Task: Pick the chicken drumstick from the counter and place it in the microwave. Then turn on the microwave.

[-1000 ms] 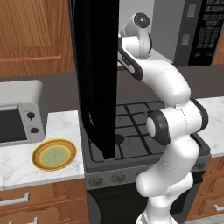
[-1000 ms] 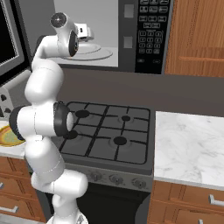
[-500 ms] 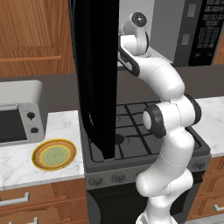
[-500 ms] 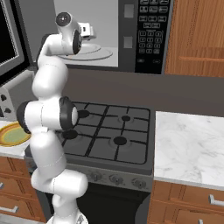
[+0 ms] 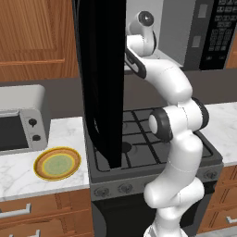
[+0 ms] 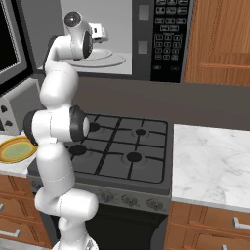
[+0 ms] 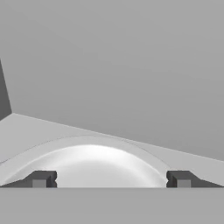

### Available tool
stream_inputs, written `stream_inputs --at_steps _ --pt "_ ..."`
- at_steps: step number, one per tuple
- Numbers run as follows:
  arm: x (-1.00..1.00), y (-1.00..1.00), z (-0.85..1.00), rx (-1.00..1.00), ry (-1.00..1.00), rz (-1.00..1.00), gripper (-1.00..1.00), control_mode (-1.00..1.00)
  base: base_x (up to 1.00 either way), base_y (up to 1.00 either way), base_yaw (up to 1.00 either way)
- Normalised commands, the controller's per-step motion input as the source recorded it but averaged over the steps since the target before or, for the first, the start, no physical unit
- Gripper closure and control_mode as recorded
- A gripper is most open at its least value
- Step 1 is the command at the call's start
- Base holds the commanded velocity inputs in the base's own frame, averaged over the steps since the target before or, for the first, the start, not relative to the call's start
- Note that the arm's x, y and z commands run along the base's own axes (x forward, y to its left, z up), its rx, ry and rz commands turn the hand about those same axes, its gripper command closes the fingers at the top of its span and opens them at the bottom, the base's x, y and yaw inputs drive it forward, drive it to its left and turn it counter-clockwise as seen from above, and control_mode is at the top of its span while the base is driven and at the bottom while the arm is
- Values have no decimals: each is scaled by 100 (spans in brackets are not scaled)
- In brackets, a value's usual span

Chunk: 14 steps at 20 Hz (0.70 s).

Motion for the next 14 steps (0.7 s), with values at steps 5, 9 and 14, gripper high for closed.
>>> stream_inputs --at_steps 5,9,14 --pt "0 -1 18 2 0 0 -100 -100 0 0 0" --pt "-3 -1 12 2 0 0 -100 -100 0 0 0" --pt "-5 0 2 0 0 0 -100 -100 0 0 0"
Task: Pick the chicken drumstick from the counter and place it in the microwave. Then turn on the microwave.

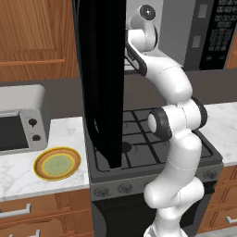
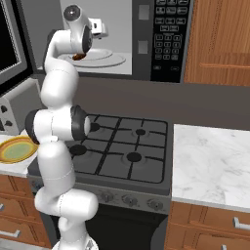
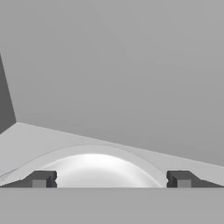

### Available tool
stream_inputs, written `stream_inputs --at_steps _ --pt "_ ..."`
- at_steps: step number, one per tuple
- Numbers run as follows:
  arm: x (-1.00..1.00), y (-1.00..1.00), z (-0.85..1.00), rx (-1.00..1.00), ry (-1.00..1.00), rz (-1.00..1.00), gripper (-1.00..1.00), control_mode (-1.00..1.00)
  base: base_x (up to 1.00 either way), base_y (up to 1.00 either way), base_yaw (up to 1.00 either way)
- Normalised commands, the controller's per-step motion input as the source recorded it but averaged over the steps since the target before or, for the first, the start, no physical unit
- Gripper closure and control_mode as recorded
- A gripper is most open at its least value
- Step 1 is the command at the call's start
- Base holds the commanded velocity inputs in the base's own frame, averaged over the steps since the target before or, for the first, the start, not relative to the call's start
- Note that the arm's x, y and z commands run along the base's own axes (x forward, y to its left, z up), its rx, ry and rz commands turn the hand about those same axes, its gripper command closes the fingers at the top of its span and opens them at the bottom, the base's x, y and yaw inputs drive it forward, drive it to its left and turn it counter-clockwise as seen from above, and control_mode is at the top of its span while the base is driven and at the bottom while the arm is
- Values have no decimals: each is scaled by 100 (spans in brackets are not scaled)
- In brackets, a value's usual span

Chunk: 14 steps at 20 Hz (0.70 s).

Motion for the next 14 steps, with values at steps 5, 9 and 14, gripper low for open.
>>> stream_inputs --at_steps 5,9,14 --pt "-15 0 0 0 -1 -1 -100 -100 0 0 0" --pt "-32 0 0 0 -7 -3 -100 -100 0 0 0" --pt "-37 0 0 0 -9 -4 -100 -100 0 0 0"
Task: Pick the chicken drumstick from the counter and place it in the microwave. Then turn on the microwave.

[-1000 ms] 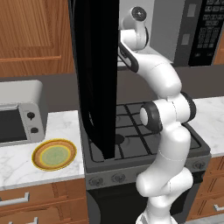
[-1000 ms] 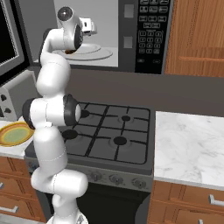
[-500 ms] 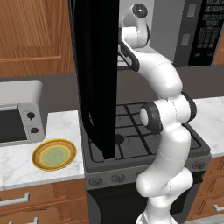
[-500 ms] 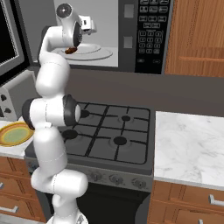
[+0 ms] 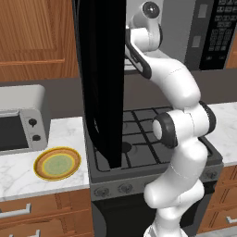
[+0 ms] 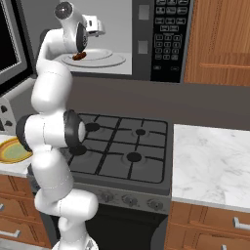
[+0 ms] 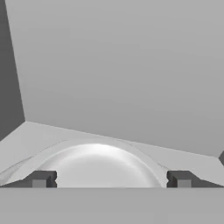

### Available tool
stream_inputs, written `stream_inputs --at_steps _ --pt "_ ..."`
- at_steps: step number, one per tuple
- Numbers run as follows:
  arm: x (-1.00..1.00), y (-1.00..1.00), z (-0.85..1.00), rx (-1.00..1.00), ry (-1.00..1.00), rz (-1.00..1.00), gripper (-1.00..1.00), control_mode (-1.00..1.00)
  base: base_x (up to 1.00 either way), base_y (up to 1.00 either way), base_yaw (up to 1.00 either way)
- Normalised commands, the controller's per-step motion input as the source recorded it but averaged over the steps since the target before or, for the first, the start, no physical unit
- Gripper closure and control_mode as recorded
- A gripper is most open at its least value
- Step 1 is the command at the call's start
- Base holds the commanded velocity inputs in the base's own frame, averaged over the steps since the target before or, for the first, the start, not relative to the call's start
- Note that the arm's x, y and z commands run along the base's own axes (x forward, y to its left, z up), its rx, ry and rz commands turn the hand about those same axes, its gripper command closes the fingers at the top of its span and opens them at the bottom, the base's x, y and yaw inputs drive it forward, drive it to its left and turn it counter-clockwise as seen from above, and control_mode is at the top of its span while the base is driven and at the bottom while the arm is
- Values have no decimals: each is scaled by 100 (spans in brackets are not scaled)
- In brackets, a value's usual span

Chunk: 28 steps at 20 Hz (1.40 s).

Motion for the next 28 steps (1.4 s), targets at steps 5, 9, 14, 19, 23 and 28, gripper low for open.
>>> stream_inputs --at_steps 5,9,14,19,23,28 --pt "-40 -3 0 1 -6 -4 -100 -100 0 0 0" --pt "-42 -10 0 3 -5 -4 -100 -100 0 0 0" --pt "-42 -11 0 4 -3 -3 -100 -100 0 0 0" --pt "-42 -12 0 5 0 -3 -100 -100 0 0 0" --pt "-45 -13 0 5 0 -2 -100 -100 0 0 0" --pt "-45 -11 0 4 0 -1 -100 -100 0 0 0"
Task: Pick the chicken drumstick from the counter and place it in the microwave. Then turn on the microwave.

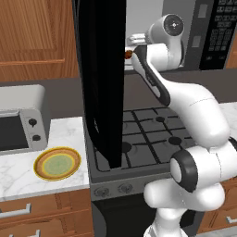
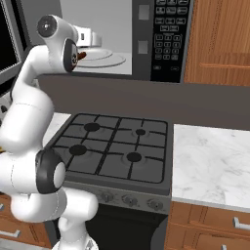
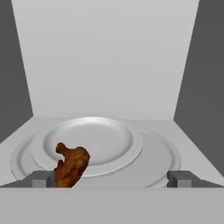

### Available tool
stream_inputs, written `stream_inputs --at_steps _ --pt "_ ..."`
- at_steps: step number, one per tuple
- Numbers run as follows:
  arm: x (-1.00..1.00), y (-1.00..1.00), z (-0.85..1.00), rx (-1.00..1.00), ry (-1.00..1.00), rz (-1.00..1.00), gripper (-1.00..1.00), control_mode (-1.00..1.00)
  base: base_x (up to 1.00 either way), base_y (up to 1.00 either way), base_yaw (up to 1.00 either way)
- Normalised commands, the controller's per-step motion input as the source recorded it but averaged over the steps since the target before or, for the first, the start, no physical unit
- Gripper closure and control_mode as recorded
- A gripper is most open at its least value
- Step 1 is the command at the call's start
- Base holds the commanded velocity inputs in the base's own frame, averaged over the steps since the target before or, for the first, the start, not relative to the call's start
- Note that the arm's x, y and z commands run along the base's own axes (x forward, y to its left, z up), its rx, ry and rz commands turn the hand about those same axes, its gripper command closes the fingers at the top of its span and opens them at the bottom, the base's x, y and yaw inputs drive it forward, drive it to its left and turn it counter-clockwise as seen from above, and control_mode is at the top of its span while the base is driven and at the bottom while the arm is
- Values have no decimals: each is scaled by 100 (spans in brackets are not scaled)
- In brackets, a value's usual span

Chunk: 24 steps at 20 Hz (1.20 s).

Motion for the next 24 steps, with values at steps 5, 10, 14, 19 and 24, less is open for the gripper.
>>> stream_inputs --at_steps 5,10,14,19,24 --pt "-44 -11 0 4 0 -1 -100 -100 0 0 0" --pt "-45 -11 0 4 0 0 -100 -100 0 0 0" --pt "-48 -8 0 4 0 0 -100 -100 0 0 0" --pt "-48 -8 0 4 0 0 -100 -100 0 0 0" --pt "-48 -4 0 3 0 0 -100 -100 0 0 0"
